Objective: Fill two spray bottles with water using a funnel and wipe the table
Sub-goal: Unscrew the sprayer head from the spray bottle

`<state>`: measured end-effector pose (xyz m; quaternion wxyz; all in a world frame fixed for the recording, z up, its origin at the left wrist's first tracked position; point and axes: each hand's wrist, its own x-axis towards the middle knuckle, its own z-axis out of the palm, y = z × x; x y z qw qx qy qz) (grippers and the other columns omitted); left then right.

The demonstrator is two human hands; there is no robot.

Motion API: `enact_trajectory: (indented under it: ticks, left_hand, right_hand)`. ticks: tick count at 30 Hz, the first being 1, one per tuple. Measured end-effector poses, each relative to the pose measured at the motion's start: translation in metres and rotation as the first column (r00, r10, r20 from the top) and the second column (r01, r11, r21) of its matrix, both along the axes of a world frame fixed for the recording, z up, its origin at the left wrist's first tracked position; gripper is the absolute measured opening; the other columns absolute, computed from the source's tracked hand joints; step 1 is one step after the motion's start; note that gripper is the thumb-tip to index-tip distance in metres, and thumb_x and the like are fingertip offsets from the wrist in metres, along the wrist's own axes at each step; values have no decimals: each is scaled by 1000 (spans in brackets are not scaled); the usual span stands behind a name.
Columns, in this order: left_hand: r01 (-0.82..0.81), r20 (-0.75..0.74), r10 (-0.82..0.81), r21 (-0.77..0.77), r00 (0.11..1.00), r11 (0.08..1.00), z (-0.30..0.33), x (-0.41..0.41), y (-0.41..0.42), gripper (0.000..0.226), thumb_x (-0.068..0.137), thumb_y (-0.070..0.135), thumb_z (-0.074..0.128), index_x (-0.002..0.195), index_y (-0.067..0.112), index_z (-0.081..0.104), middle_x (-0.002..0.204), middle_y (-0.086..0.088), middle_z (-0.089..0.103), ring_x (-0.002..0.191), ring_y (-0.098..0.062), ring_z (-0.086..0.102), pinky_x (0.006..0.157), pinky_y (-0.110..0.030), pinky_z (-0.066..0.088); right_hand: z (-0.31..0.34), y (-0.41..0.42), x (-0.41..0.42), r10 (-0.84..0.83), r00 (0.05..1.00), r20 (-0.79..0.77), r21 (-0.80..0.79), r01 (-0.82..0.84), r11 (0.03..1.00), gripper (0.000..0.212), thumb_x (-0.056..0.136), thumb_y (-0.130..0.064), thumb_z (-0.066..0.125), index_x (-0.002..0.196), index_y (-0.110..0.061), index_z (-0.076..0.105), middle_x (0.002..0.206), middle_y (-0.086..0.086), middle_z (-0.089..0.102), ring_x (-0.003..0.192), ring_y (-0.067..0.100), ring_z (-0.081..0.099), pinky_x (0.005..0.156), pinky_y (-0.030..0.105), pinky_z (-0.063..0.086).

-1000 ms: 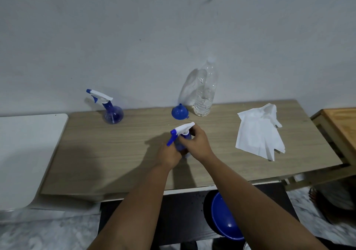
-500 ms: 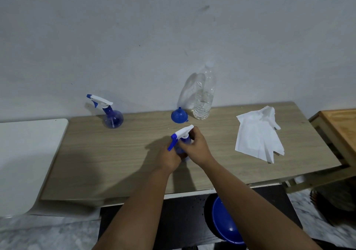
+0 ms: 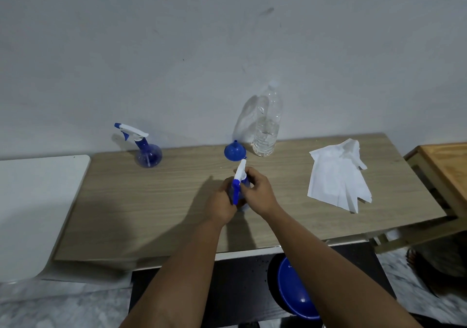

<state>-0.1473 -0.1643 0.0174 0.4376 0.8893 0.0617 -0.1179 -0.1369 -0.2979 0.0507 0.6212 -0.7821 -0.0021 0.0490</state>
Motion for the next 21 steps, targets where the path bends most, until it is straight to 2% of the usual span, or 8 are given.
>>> enact_trajectory:
  ticks: [4, 6, 8, 11, 13, 15, 18, 21]
  left_hand:
    - [-45, -66, 40, -80, 997, 996, 6, -1, -4, 37, 85, 20, 75, 118, 25, 58, 102, 11, 68, 100, -19, 67, 83, -33, 53]
    - [-58, -44, 56, -32, 997, 998, 6, 1, -5, 53, 80, 32, 79, 127, 19, 56, 113, 8, 65, 104, -16, 64, 90, -34, 53]
    - [-44, -38, 41, -80, 998, 996, 8, 1, -4, 64, 73, 40, 82, 130, 30, 56, 118, 9, 67, 106, -15, 65, 97, -38, 54]
    - [-29, -22, 26, -156, 999, 987, 3, 2, -3, 53, 67, 31, 81, 113, 41, 59, 107, 9, 72, 99, -16, 68, 96, -46, 53]
    - [-38, -24, 35, -168, 999, 985, 6, 0, -3, 52, 67, 28, 79, 116, 36, 60, 103, 9, 73, 97, -17, 69, 94, -45, 54]
    - [-38, -28, 33, -175, 999, 984, 7, -2, -2, 54, 70, 24, 80, 120, 29, 60, 104, 7, 73, 98, -19, 70, 92, -42, 55]
    - [-43, -15, 41, -177, 999, 983, 4, -5, 0, 59, 64, 35, 84, 119, 28, 61, 105, 7, 73, 96, -16, 69, 91, -42, 55]
    - [-37, 24, 40, -143, 999, 989, 7, -7, 0, 60, 68, 34, 86, 122, 27, 60, 106, 8, 71, 95, -16, 67, 88, -37, 54]
  right_hand:
    - [24, 1, 2, -17, 996, 91, 47, 13, 999, 27, 93, 3, 69, 103, -22, 73, 95, 2, 77, 92, 8, 70, 87, 29, 57]
    - [51, 1, 14, -59, 988, 141, 95, 46, 994, 15, 92, -1, 71, 100, -13, 75, 98, 16, 77, 91, 14, 70, 88, 39, 57]
    - [86, -2, 30, -112, 977, 182, 132, 89, 987, 8, 92, -5, 72, 99, -2, 72, 98, 26, 72, 87, 19, 66, 86, 48, 57]
    - [145, -13, 45, -192, 944, 270, 209, 137, 968, 10, 92, 2, 69, 97, 11, 68, 86, 30, 68, 79, 18, 62, 76, 32, 54]
    - [171, -25, 50, -245, 920, 307, 201, 189, 961, 8, 92, 2, 69, 93, 10, 70, 82, 26, 71, 74, 16, 67, 75, 26, 54]
    - [171, -39, 56, -226, 928, 296, 123, 198, 973, 11, 92, -7, 71, 90, 5, 72, 78, 18, 74, 71, 16, 67, 75, 31, 56]
    - [125, -56, 61, -205, 965, 162, -124, 226, 966, 24, 85, -29, 73, 82, -5, 75, 72, 8, 75, 70, 19, 68, 76, 43, 57]
    - [56, -74, 52, -197, 980, -37, -442, 160, 883, 25, 88, -34, 75, 80, -11, 77, 76, 6, 77, 80, 23, 72, 72, 36, 52]
